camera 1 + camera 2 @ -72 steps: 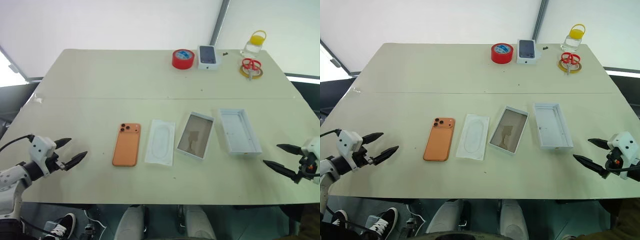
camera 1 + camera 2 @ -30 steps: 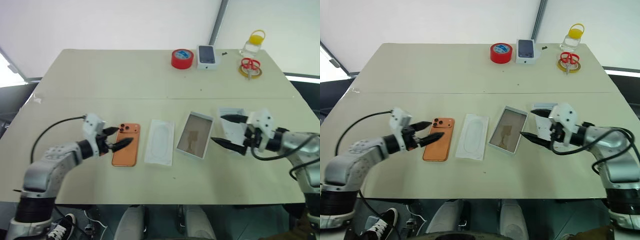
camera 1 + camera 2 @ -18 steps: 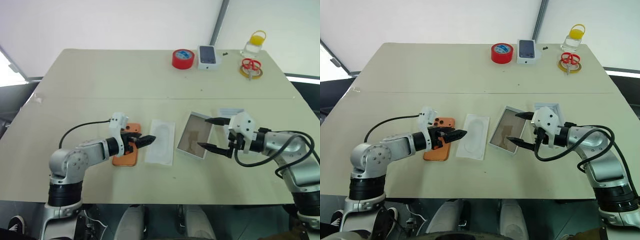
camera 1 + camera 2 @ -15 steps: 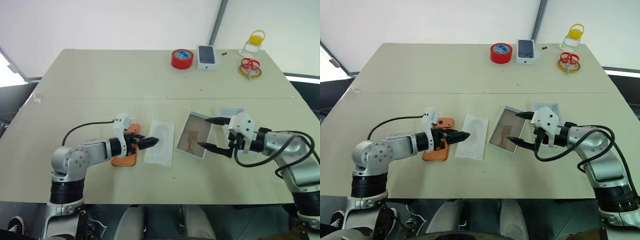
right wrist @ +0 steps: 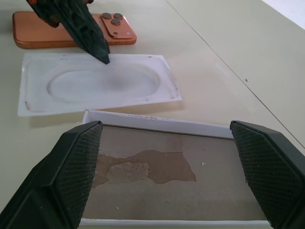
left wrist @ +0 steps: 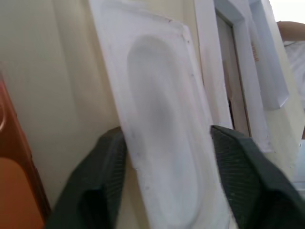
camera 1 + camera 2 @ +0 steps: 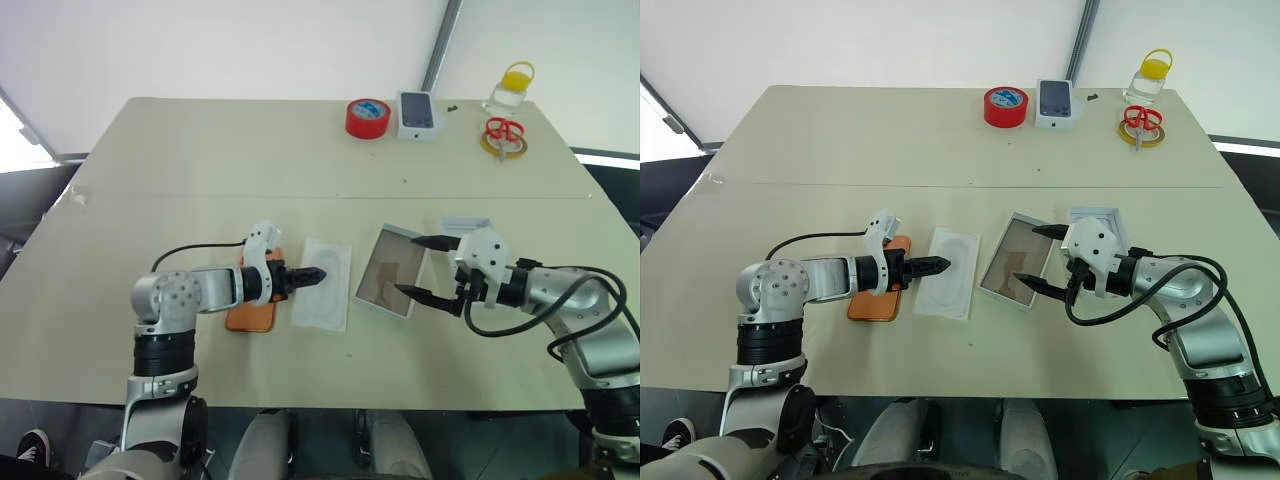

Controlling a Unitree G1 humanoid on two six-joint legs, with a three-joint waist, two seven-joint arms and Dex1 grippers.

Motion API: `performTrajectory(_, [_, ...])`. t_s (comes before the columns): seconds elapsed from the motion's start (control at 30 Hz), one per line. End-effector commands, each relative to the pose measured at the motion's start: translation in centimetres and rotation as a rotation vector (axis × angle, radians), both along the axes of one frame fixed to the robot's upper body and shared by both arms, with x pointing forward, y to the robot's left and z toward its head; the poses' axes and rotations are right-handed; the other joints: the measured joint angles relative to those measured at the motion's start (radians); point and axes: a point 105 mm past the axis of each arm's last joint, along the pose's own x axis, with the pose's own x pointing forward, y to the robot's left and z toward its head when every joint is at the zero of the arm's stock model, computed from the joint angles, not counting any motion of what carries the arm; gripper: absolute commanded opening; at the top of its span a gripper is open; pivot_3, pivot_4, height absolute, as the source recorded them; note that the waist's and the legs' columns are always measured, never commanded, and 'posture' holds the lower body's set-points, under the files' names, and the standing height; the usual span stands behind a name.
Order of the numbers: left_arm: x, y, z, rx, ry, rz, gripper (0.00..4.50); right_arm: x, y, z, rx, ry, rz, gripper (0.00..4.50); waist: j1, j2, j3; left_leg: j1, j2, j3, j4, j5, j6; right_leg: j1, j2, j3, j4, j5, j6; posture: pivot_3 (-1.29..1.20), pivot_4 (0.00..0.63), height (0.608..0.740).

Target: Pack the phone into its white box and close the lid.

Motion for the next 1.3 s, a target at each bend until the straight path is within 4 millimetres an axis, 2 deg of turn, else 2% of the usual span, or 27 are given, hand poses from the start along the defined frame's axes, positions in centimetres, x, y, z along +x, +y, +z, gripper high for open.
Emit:
performTrajectory(0.03, [-0.2, 0.3, -0.9, 0.024, 0.02, 0.013, 0.84, -0.2, 0.1, 0.7, 0.003, -0.04, 0.007, 4.5, 0.0, 0.0, 0.0, 0.0, 0.0, 0.0, 0.0, 0.0, 0.0, 0.0, 0.0, 0.0, 0.0, 0.0, 0.0, 0.0, 0.15, 0.74])
performTrajectory(0.07, [-0.2, 0.4, -0.7, 0.009, 0.02, 0.021, 0.31, -0.3, 0.1, 0.5, 0.0, -0.035, 0.009, 4.5, 0.001, 0.0, 0.0, 0.0, 0.0, 0.0, 0.0, 0.0, 0.0, 0.0, 0.0, 0.0, 0.0, 0.0, 0.0, 0.0, 0.15, 0.74])
performTrajectory(0.1, [-0.1, 0.6, -0.5, 0.002, 0.011, 0.028, 0.03, -0.4, 0.2, 0.4, -0.002, -0.029, 0.013, 4.5, 0.001, 0.0, 0.0, 0.0, 0.0, 0.0, 0.0, 0.0, 0.0, 0.0, 0.0, 0.0, 0.0, 0.0, 0.0, 0.0, 0.15, 0.74])
performTrajectory(0.2, [0.1, 0.6, 0.8, -0.081, -0.005, 0.048, 0.03, -0.9, 0.7, -0.2, 0.0, 0.006, 0.04, 4.5, 0.0, 0.0, 0.0, 0.0, 0.0, 0.0, 0.0, 0.0, 0.0, 0.0, 0.0, 0.0, 0.0, 0.0, -0.001, 0.0, 0.15, 0.74])
performTrajectory(0.37, [1.1, 2.2, 2.2, -0.077, -0.043, 0.13, 0.03, -2.6, 3.1, -1.6, 0.013, 0.088, 0.132, 4.5, -0.001, -0.001, 0.0, 0.0, 0.001, -0.001, 0.0, 0.0, 0.0, -0.001, 0.0, 0.0, 0.0, 0.0, 0.0, 0.0, 0.15, 0.74])
performTrajectory(0.5, [1.7, 3.4, 3.6, -0.085, -0.068, 0.165, 0.03, -2.4, 3.6, -4.3, -0.099, 0.129, 0.139, 4.5, -0.001, -0.001, 0.0, 0.0, 0.0, -0.001, 0.0, 0.001, -0.001, -0.001, 0.0, 0.0, 0.0, 0.0, 0.0, 0.0, 0.15, 0.74])
performTrajectory(0.6, [2.0, 3.8, 4.3, -0.086, -0.087, 0.174, 0.03, -1.7, 3.8, -5.4, -0.148, 0.143, 0.131, 4.5, 0.0, -0.001, 0.001, 0.0, 0.0, -0.001, 0.0, 0.001, -0.002, -0.001, 0.0, 0.0, 0.0, 0.0, 0.0, 0.0, 0.15, 0.74])
performTrajectory(0.7, [2.2, 3.8, 5.2, -0.108, -0.107, 0.177, 0.0, -1.4, 3.2, -6.3, -0.203, 0.193, 0.126, 3.6, -0.001, -0.001, 0.001, 0.0, 0.0, 0.0, 0.0, 0.001, -0.002, -0.001, 0.0, 0.0, 0.0, 0.0, 0.0, 0.0, 0.15, 0.74])
performTrajectory(0.8, [2.6, 4.0, 6.0, -0.134, -0.13, 0.199, 0.0, -1.6, 2.8, -6.4, -0.228, 0.195, 0.149, 2.15, 0.0, -0.001, 0.001, 0.0, 0.0, -0.001, -0.001, 0.002, -0.003, -0.001, 0.0, -0.001, 0.0, 0.0, 0.0, 0.0, 0.15, 0.74])
performTrajectory(0.93, [2.7, 3.4, 6.8, -0.184, -0.13, 0.191, 0.0, -1.7, 4.0, -5.1, -0.161, 0.176, 0.192, 0.05, -0.001, -0.002, 0.001, 0.0, 0.0, -0.001, -0.001, 0.002, -0.003, -0.001, 0.0, -0.001, 0.0, 0.0, 0.0, 0.0, 0.15, 0.74])
performTrajectory(1.03, [2.5, 2.2, 7.1, -0.213, -0.126, 0.167, 0.0, -1.9, 5.0, -4.7, -0.126, 0.164, 0.233, 0.05, -0.001, -0.002, 0.001, 0.0, 0.0, -0.001, -0.001, 0.002, -0.004, -0.001, 0.0, -0.001, 0.0, 0.0, 0.0, 0.0, 0.15, 0.74])
performTrajectory(1.17, [2.0, 0.4, 6.3, -0.228, -0.084, 0.13, 0.0, -1.6, 5.4, -5.4, -0.179, 0.111, 0.263, 0.05, -0.001, -0.002, 0.001, 0.0, 0.0, -0.001, -0.001, 0.002, -0.004, -0.001, 0.0, -0.001, 0.0, 0.0, 0.0, 0.0, 0.15, 0.74])
performTrajectory(1.3, [1.9, -0.6, 6.2, -0.228, -0.079, 0.114, 0.0, -1.3, 6.1, -4.3, -0.14, 0.075, 0.294, 0.05, -0.001, -0.002, 0.001, 0.0, 0.0, -0.001, -0.001, 0.002, -0.004, -0.001, 0.0, -0.001, 0.0, 0.0, 0.0, 0.0, 0.15, 0.74])
